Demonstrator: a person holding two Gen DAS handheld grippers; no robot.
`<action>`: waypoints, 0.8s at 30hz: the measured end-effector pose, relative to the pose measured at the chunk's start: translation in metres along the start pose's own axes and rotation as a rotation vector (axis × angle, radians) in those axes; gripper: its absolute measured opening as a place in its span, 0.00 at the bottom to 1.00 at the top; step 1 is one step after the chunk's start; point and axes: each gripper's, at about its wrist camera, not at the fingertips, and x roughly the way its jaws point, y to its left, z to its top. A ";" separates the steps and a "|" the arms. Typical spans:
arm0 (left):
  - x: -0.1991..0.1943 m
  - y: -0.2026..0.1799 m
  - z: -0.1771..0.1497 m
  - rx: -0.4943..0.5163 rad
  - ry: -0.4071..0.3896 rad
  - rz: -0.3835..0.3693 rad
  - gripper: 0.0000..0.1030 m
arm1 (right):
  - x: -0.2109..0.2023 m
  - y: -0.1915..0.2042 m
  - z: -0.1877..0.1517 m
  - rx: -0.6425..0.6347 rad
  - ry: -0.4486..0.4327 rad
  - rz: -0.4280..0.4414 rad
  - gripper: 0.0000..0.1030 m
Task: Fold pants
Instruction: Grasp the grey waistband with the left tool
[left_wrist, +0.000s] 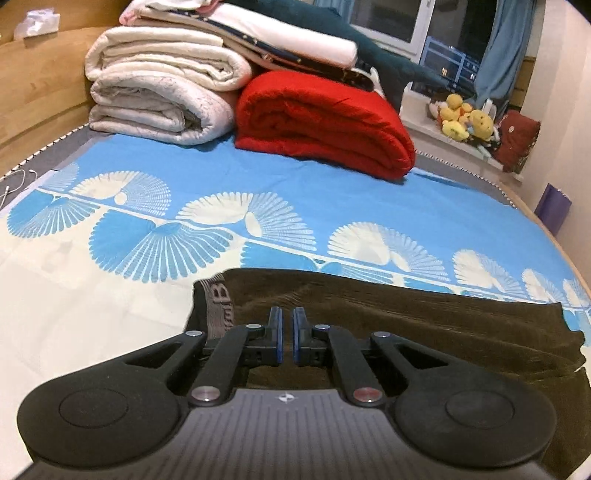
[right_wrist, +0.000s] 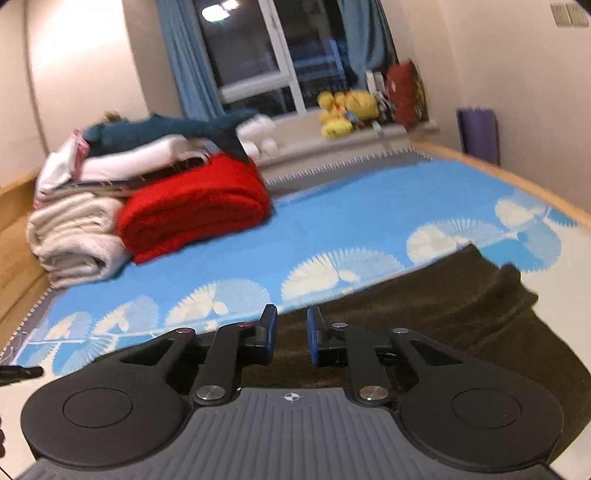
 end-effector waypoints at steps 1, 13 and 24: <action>0.007 0.005 0.005 0.000 0.002 0.001 0.05 | 0.009 0.001 0.004 0.008 0.021 -0.007 0.21; 0.119 0.040 0.017 -0.039 0.042 -0.030 0.09 | 0.084 0.007 0.015 -0.162 0.115 0.002 0.28; 0.245 0.006 0.040 0.178 0.101 -0.023 0.70 | 0.102 -0.031 0.014 -0.224 0.187 -0.083 0.28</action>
